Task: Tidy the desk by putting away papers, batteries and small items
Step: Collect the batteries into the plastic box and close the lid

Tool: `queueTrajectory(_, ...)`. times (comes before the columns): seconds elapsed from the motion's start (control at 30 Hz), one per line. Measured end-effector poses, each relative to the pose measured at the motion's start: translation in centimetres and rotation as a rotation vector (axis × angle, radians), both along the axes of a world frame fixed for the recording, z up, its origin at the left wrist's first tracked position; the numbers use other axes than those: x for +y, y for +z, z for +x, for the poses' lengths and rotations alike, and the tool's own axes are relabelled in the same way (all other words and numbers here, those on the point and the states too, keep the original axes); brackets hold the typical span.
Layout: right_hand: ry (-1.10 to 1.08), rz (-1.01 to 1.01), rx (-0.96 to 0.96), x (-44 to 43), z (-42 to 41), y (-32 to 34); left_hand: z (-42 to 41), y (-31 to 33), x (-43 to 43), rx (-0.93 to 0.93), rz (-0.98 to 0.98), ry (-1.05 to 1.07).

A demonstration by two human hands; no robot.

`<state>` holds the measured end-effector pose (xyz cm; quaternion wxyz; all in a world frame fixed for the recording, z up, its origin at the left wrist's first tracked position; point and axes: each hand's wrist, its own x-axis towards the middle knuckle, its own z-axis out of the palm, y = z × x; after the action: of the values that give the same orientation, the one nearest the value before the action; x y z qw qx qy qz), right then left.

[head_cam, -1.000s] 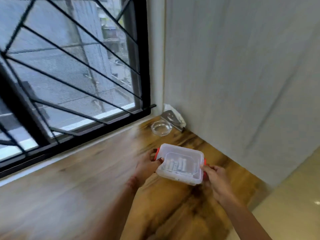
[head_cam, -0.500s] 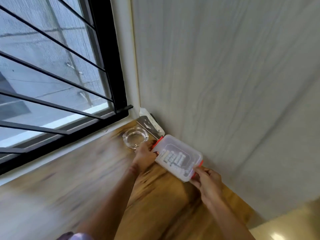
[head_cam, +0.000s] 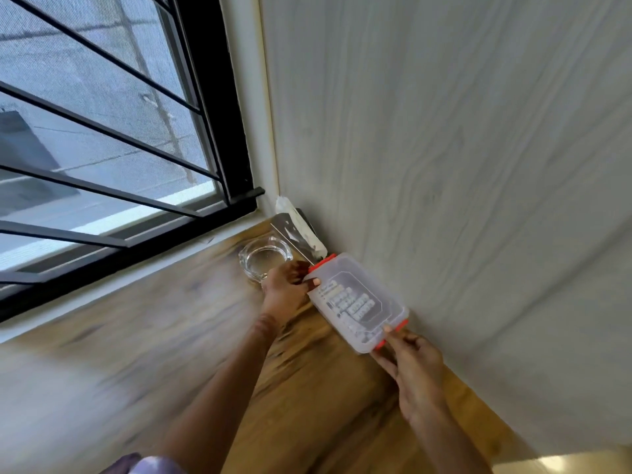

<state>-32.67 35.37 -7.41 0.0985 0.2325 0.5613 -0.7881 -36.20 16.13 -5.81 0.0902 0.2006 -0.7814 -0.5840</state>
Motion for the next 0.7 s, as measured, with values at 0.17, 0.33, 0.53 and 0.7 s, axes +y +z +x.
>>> queueTrajectory(0.17,0.037,0.025,0.043,0.3,0.3,0.2,0.0,-0.4,0.2,0.009,-0.050,0.045)
queueTrajectory(0.33,0.049,0.086,0.110,0.2,0.5,0.2,1.7,-0.1,1.3,0.075,-0.128,0.164)
queueTrajectory(0.53,0.044,0.382,0.225,-1.2,2.3,1.0,6.1,0.7,0.8,0.139,-0.206,0.144)
queueTrajectory(0.7,0.088,0.595,0.423,-2.9,4.7,2.4,11.0,1.4,-0.6,0.165,-0.295,0.152)
